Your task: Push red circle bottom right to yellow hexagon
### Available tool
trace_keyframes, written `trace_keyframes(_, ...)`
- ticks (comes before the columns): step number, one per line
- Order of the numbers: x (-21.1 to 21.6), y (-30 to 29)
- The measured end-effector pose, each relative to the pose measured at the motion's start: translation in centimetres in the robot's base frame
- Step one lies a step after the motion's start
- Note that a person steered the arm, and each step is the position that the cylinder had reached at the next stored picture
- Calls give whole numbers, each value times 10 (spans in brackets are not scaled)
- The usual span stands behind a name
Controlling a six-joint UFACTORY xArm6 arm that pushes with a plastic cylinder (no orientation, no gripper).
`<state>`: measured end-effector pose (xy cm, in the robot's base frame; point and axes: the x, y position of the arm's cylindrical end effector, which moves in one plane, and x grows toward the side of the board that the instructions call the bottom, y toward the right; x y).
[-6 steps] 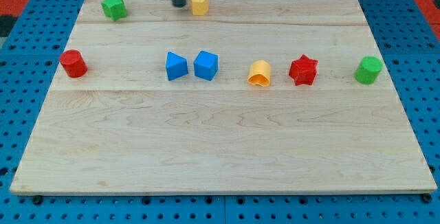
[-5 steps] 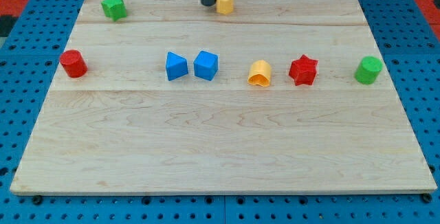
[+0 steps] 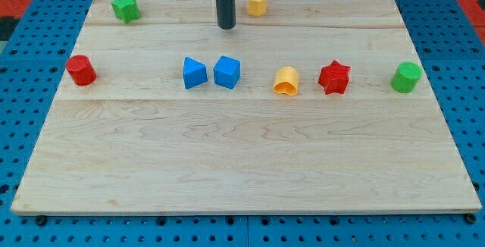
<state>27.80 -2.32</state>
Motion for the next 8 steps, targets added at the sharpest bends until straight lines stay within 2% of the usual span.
trace_keyframes(1,37,46)
trace_keyframes(3,46,190)
trace_keyframes(4,58,199)
trace_keyframes(6,38,-11)
trace_keyframes(8,46,-170)
